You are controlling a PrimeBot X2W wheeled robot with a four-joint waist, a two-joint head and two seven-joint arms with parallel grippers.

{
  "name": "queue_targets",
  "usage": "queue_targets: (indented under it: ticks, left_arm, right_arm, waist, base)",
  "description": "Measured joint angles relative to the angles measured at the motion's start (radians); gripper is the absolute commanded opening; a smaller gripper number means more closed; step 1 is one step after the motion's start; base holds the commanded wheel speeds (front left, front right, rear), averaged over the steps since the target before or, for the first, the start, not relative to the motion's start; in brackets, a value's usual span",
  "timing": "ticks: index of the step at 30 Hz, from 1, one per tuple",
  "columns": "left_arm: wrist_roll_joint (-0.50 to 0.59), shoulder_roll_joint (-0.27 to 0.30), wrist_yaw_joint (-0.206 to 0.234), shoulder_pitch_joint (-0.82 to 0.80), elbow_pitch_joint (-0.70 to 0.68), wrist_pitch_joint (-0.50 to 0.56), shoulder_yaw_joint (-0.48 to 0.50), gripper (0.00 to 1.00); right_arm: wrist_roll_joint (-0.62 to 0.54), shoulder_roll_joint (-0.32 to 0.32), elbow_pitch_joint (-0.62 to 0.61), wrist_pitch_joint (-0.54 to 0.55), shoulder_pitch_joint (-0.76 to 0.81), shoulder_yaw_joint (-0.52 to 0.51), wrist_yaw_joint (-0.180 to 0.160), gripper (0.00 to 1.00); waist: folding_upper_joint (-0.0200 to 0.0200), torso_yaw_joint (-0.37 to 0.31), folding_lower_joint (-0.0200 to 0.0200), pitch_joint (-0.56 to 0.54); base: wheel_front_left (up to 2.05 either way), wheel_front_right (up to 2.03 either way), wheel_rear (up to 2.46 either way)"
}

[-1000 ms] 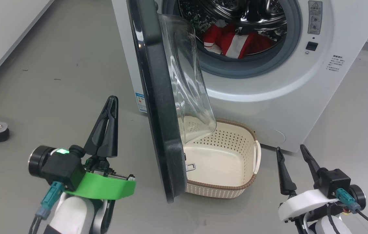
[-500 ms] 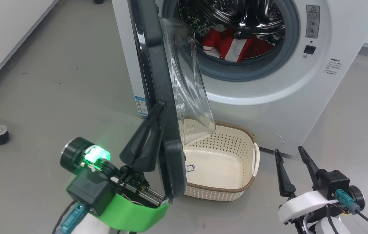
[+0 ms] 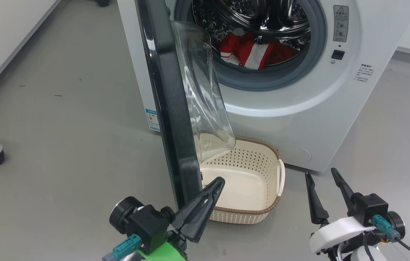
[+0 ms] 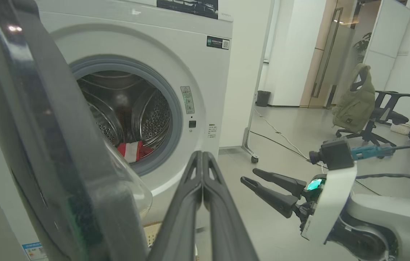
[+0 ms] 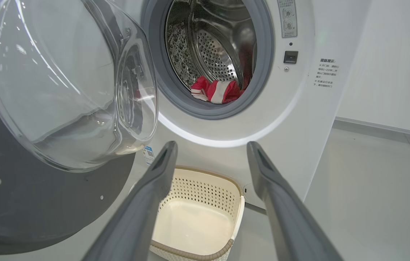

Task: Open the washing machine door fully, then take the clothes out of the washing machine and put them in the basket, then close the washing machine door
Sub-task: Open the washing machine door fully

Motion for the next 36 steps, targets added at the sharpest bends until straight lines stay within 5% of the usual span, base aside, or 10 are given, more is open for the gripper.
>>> queue_targets:
  ticks: [12,36]
  left_arm:
    - [-0.02,0.013,0.018,0.027,0.108,0.095,0.009,0.0]
    - [-0.02,-0.015,0.071,0.024,0.179,0.076,0.075,0.0]
  right_arm:
    - [-0.007,0.005,0.0,0.0,0.0,-0.007,0.01,1.0]
    - [-0.015,0.007,-0.002,0.0,-0.003,-0.03,0.012,1.0]
  waist:
    - [0.0,-0.024,0.0,0.023]
    - [0.0,-0.025,0.0,0.047]
  base:
    - [0.0,0.0,0.0]
    - [0.0,0.0,0.0]
